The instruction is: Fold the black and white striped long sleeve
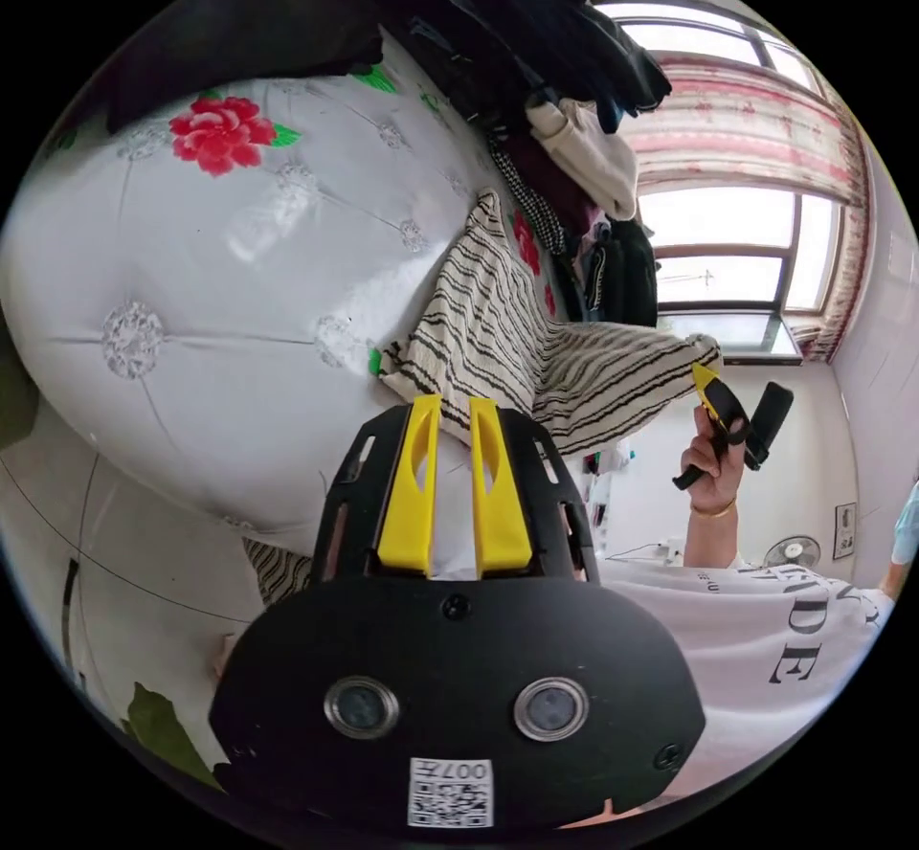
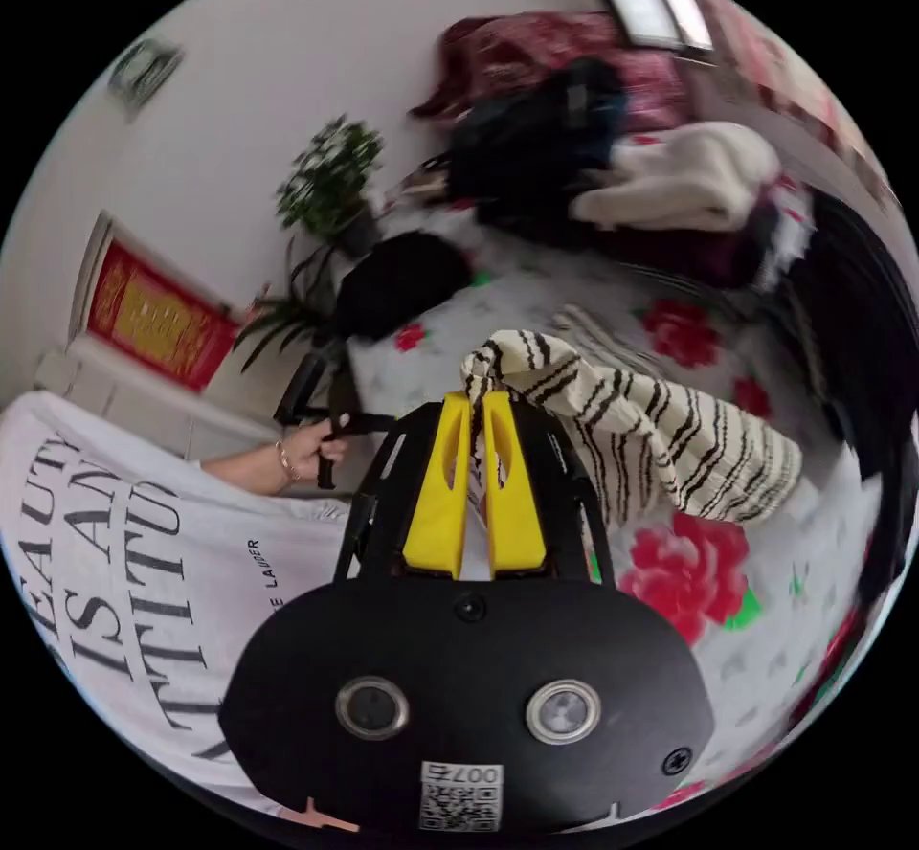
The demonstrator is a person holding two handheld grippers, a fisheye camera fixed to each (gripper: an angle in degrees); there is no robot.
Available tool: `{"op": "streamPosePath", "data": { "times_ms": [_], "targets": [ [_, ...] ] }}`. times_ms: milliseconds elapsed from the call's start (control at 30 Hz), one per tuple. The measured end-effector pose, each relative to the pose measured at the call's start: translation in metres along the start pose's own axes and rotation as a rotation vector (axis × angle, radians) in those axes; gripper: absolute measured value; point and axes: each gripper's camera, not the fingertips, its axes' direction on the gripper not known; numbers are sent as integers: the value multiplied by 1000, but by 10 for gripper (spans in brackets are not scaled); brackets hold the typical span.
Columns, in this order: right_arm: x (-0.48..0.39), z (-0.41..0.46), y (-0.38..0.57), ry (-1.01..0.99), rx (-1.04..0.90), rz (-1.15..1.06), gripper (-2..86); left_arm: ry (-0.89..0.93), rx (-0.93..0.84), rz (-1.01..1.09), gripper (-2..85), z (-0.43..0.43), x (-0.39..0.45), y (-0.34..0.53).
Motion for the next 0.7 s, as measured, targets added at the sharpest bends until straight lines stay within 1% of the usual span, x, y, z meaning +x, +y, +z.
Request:
{"op": "streamPosePath", "data": {
  "times_ms": [67, 100, 167, 267, 333, 433, 500, 567, 600, 667, 700],
  "targets": [
    [-36, 72, -26, -61, -138, -125, 8, 17, 9, -20, 53, -2, -9, 3],
    [-42, 91, -29, -71, -174, -138, 10, 26, 7, -35, 55, -3, -16, 5],
    [-55, 166, -30, -96, -348, -163, 22, 32, -1, -56, 56, -2, -27, 8],
    [-53, 213, -17, -109, -457, -161, 39, 44, -4, -90, 59, -2, -43, 7],
    [-45, 214, -11, -132, -452, -155, 49, 74, -6, -98, 68, 0, -51, 3],
    [-12, 197, -3, -92, -377, -78, 61, 98, -45, -95, 83, 11, -56, -4],
    [23, 181, 10, -88, -303, 45, 65, 129, -81, -79, 92, 18, -54, -6],
    [78, 159, 41, -123, -199, 272, 73, 150, -126, -60, 100, 27, -51, -5],
    [91, 154, 52, -135, -172, 329, 74, 160, -152, -51, 105, 33, -49, -3],
    [136, 145, 97, -186, -107, 536, 83, 169, -180, -43, 111, 42, -49, 0],
    [145, 145, 108, -200, -99, 578, 85, 176, -182, -45, 115, 49, -50, -2]
  ]
}}
